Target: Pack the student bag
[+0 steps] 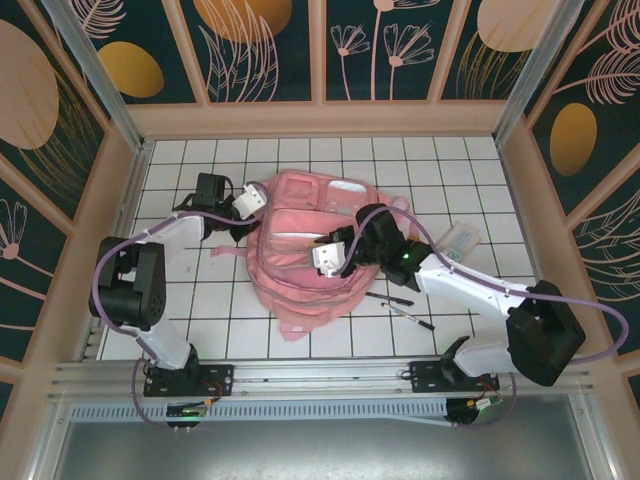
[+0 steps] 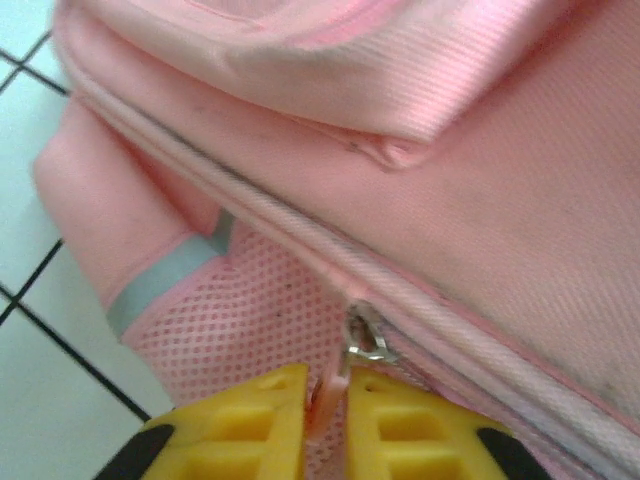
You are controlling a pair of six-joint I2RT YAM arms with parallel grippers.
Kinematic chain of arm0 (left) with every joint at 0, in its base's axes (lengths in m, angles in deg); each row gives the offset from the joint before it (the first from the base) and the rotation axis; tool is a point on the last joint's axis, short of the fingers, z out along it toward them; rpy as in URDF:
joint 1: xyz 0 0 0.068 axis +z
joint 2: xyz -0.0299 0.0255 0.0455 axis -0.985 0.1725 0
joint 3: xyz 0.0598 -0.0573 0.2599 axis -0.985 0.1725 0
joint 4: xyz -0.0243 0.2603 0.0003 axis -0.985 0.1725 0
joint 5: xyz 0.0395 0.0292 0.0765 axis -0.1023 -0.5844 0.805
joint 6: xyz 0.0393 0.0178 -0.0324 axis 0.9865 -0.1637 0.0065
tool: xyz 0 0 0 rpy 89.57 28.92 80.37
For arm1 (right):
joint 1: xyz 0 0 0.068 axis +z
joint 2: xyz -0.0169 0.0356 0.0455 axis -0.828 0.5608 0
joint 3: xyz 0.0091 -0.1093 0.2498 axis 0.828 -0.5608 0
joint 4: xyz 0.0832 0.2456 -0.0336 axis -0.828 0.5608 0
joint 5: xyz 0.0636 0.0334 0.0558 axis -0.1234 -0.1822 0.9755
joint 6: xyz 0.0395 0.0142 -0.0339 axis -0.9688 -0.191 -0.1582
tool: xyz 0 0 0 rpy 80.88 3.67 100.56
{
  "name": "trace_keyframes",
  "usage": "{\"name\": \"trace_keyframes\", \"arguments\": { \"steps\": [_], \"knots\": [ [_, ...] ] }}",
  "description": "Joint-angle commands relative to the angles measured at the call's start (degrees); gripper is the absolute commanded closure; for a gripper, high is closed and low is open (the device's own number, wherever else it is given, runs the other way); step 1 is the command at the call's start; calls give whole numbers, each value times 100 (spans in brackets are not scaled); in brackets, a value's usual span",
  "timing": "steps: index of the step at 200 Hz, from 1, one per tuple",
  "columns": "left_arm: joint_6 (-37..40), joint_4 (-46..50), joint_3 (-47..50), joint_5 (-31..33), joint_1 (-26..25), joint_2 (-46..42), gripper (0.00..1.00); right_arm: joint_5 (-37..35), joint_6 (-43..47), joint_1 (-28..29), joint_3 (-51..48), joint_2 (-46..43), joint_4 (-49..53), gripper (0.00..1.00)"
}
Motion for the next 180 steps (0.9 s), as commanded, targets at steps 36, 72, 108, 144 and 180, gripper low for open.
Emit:
{"name": "trace_keyframes", "arguments": {
  "steps": [36,72,108,144,180],
  "knots": [
    [1100,-1276,1974,-833,68,-2697,41,783,-621,-159,123,223,-915,100],
    [1512,-690,2416,-1535,-4,-3729,1,1116,-936,-487,117,249,-1111,100],
    [1483,-634,2476,-1459,-639,-3905,1,1286,-1191,-583,171,359,-1228,100],
    [1499,-191,2036,-1785,-938,-3402,1,1288,-1392,-596,298,594,-1224,100],
    [1658,335,1967,-2029,-1084,-3521,1,1162,-1522,-724,377,833,-1251,100]
  ]
}}
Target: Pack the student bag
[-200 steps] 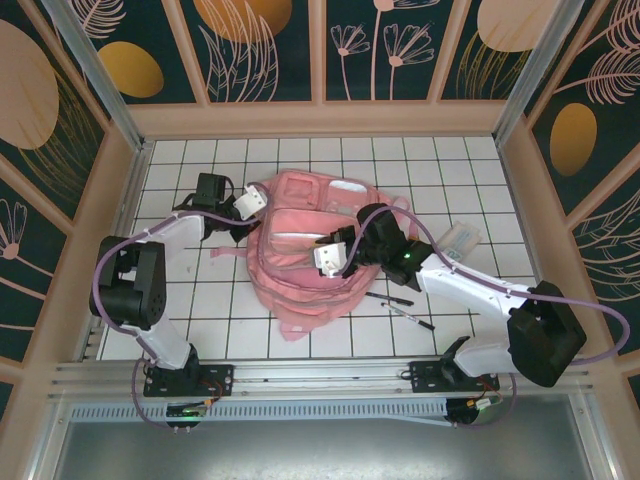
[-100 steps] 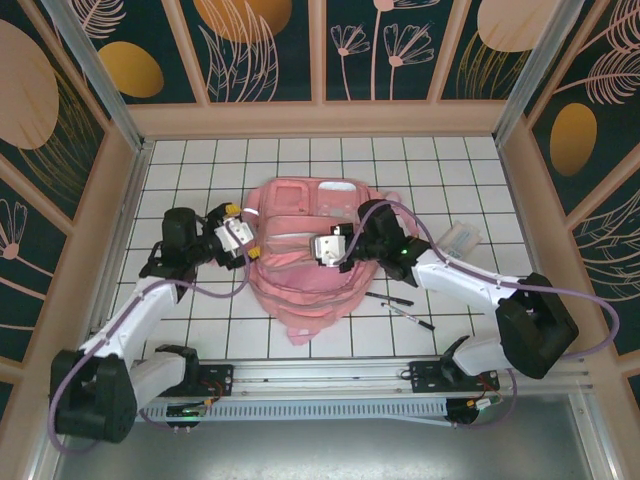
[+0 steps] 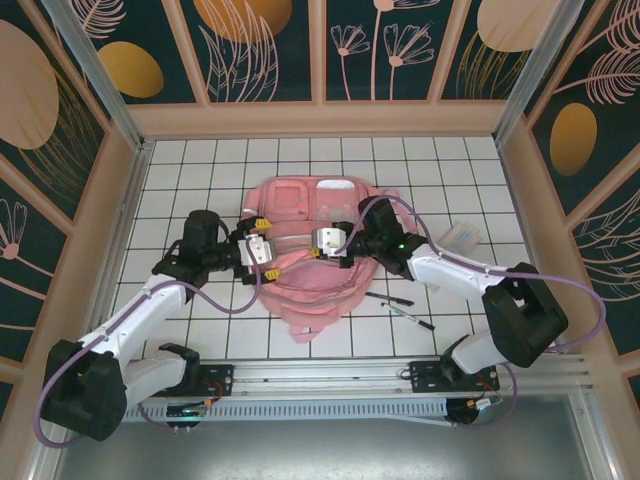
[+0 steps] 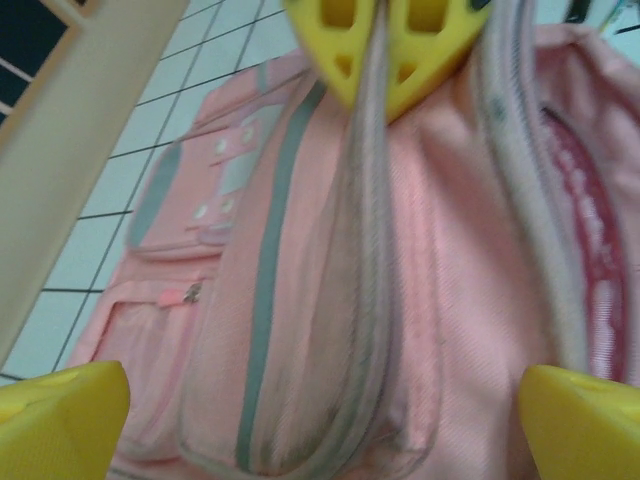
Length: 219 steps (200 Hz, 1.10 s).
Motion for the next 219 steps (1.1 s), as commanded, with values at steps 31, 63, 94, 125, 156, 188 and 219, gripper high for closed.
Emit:
{"name": "trace_keyframes", "arguments": {
  "steps": [31,63,94,125,156,188,219],
  "knots": [
    [-201,808,-233,-754,-159,-79,1,125,-367,-220,413,183,-700,100],
    [-242,559,-319,-81,-370,409,1,389,-473,-166,526,222,-662,100],
    [-1047,-580,-294,429,-415,527,1,458,19,60,660,242,-112,100],
    [-1087,-710,-463,943,-513,644,1,358,44,182,528,245,-223,100],
    [-15,188,-636,835,-574,1005,16,380,-413,184,381,147,-697,77],
    [-213,170,-682,1134,-574,1248,42,-442,-1543,-10,-311,-337,-2079,1],
    [-823,-247,-662,1580,-573,1413,66,-3049,-4246,-35,-1272,-1460,-3616,1]
  ]
}}
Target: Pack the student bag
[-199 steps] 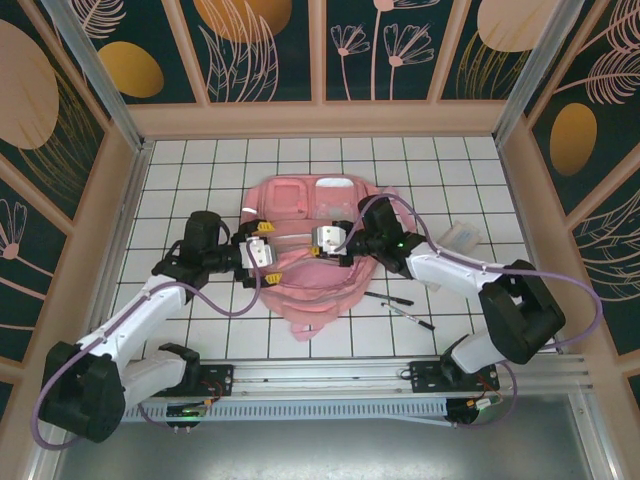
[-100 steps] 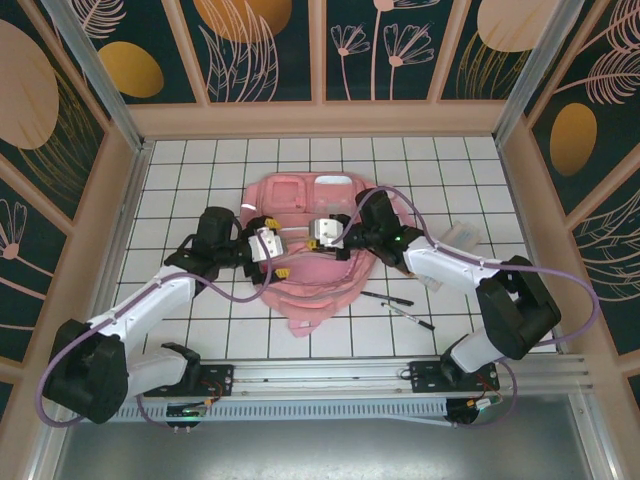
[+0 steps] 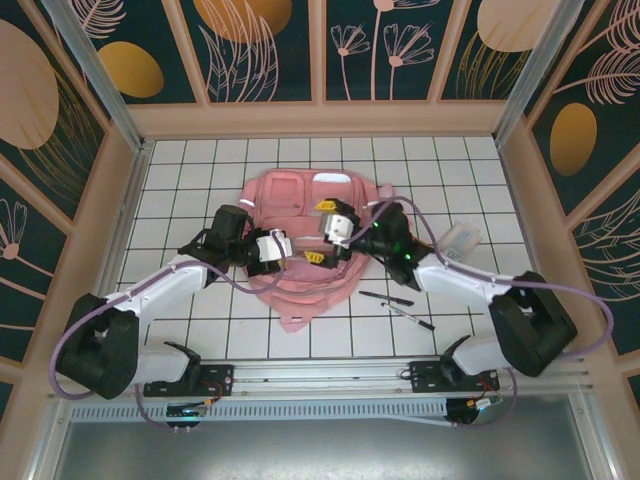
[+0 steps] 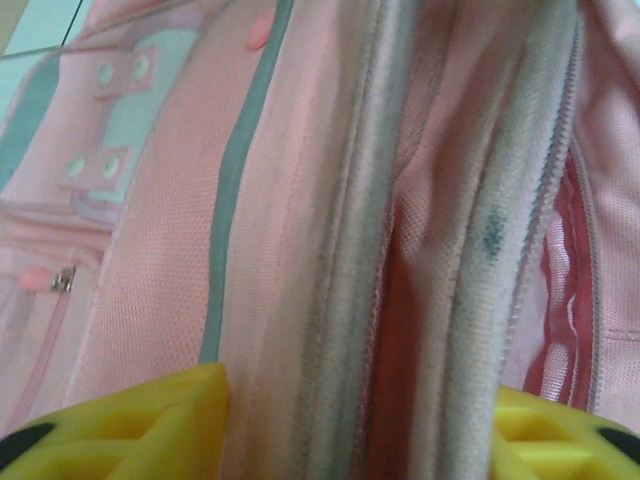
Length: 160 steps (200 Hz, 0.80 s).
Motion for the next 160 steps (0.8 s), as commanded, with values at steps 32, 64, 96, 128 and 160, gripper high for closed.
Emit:
{"name": "trace_keyframes", "arguments": {
  "steps": [32,64,96,128,160],
  "knots": [
    [-1475,-897,-253,833,19,307,82,-4459,-6167,-673,750,-1448,2929,1],
    [-2207,-1262,-213,1183,14,240,87,-3598,-7347,-1800,1223,-792,5468,5],
    [-3072,-1412,-228,1466,19,198,94,-2056,-7036,-2688,988,-188,6023,25],
    [-3910,-1487,-216,1668,19,158,92,-1263,-7068,-3404,504,-111,5638,34],
    [-4351,-1384,-317,1774,10,149,94,-1217,-7019,-3612,481,-52,5790,33]
  ]
}}
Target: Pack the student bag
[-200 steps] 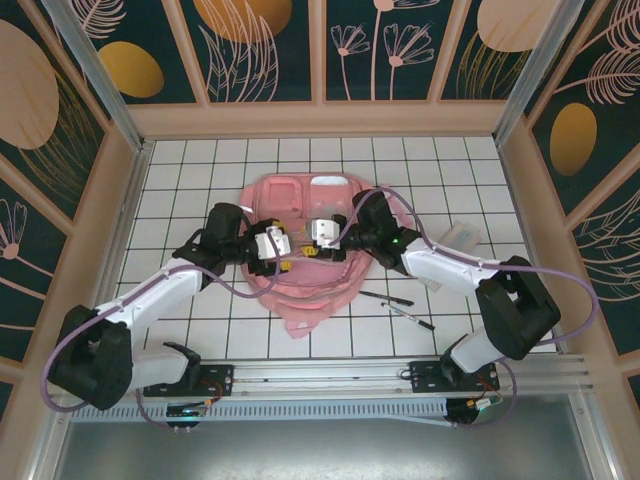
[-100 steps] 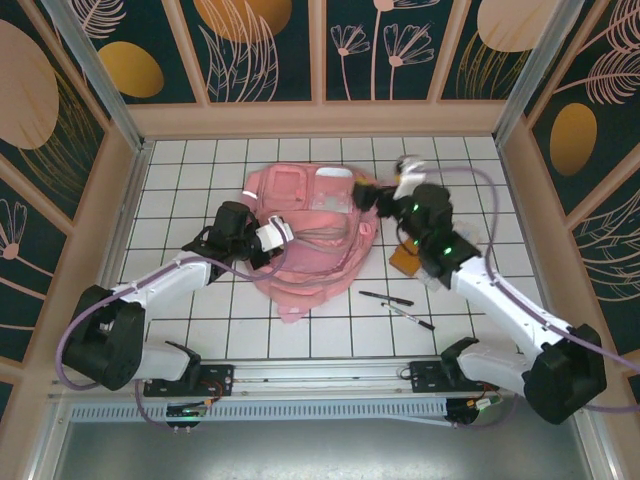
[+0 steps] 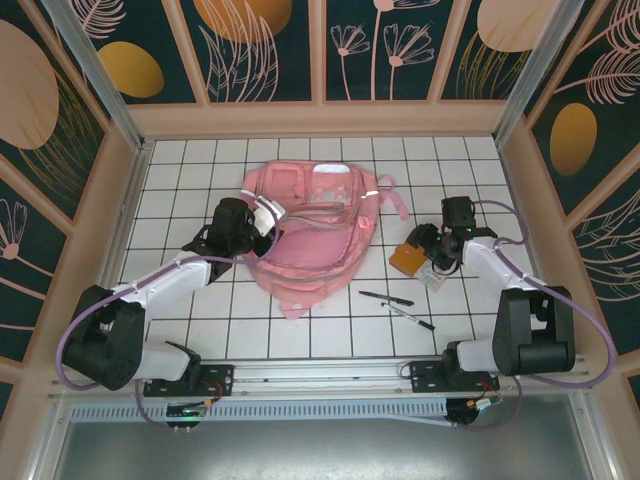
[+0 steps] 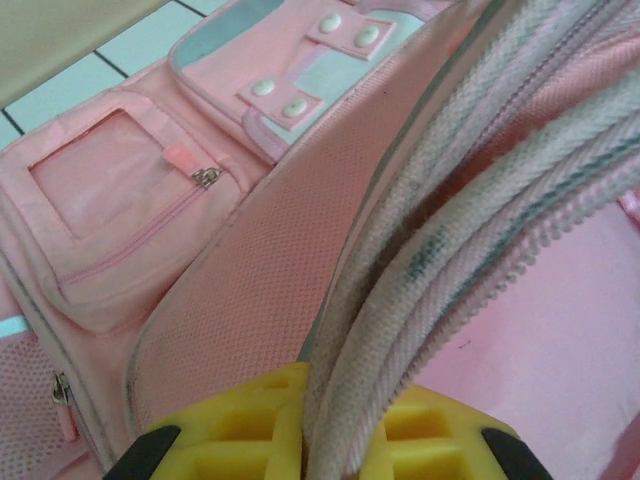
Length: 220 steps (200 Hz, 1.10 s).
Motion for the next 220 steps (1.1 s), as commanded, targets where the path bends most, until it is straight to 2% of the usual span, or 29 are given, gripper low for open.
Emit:
{"name": "trace_keyframes", "arguments": {
  "steps": [1,50,79,97,113,141,147,190,220],
  "knots": [
    [-841,-101,-249,411,21,-111,94,455,-116,-131,-19,-9,156,33],
    [-812,93,-701,557,21,-419,94,678,-235,-262,-420,168,-213,37],
    [-777,247,-1096,690,21,-502,94,797,-228,-291,-457,452,-472,46],
    [-787,285,-1258,760,21,-537,100,794,-234,-289,-469,655,-581,48],
    [-760,284,-1339,799,25,-588,100,910,-219,-286,-486,745,-782,59],
    [-918,482,-1462,1137,21,-628,100,1151,-149,-284,-365,900,-965,93],
    [-989,574,-1648,1243,21,-613,100,1165,-147,-282,-339,891,-968,98],
    [-1775,1156,-2021,2128,23,-478,100,1671,-372,-166,-39,266,-808,100],
    [-1992,1574,-2409,2211,21,-246,100,1900,-644,310,649,-249,-442,100]
  ]
}}
